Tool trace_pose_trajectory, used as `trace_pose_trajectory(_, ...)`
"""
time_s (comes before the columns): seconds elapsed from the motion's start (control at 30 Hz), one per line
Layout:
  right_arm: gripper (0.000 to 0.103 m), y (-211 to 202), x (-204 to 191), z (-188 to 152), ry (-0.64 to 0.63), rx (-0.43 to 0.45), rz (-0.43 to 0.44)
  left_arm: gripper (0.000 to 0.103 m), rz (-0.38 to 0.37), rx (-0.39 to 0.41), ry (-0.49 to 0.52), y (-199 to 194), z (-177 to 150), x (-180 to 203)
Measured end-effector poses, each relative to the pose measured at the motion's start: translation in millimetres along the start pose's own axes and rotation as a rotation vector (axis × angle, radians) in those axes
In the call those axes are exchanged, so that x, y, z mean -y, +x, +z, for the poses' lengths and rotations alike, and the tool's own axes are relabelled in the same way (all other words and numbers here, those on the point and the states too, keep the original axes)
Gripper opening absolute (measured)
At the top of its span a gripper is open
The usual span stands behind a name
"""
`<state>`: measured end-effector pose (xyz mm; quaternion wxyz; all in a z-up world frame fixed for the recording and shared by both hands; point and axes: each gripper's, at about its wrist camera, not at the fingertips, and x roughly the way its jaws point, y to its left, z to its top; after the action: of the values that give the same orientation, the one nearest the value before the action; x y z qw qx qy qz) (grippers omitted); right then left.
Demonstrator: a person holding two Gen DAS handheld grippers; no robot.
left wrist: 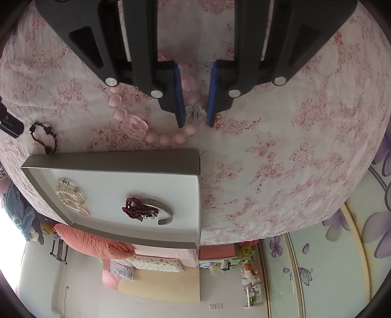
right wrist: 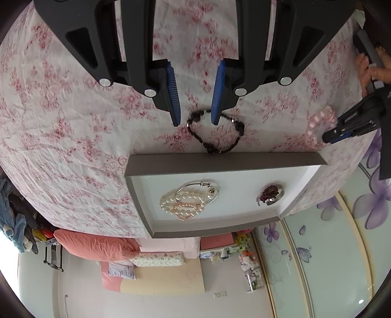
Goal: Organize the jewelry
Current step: 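Grasp the pink crystal bracelet with the left tool while the right tool grasps the black beaded bracelet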
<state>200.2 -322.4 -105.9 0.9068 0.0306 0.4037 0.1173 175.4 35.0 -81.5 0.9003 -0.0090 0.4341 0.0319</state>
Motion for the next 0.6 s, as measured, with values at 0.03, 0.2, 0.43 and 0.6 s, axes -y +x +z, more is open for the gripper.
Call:
trace_pose_trajectory(0.03,0.027,3,0,2,0.003,-0.007,0.000,0.020,0.002,0.000,0.002,0,0,0)
trace_pose_trajectory(0.2,0.027,14,-4,6,-0.008,-0.028,-0.018,0.020,0.003,0.000,0.002,0,0,2)
trace_pose_trajectory(0.43,0.024,20,-5,3,-0.025,-0.052,-0.031,0.020,0.003,0.000,0.003,0,0,2)
trace_pose_trajectory(0.6,0.022,22,-7,1,-0.037,-0.057,-0.034,0.020,0.004,0.000,0.003,1,0,2)
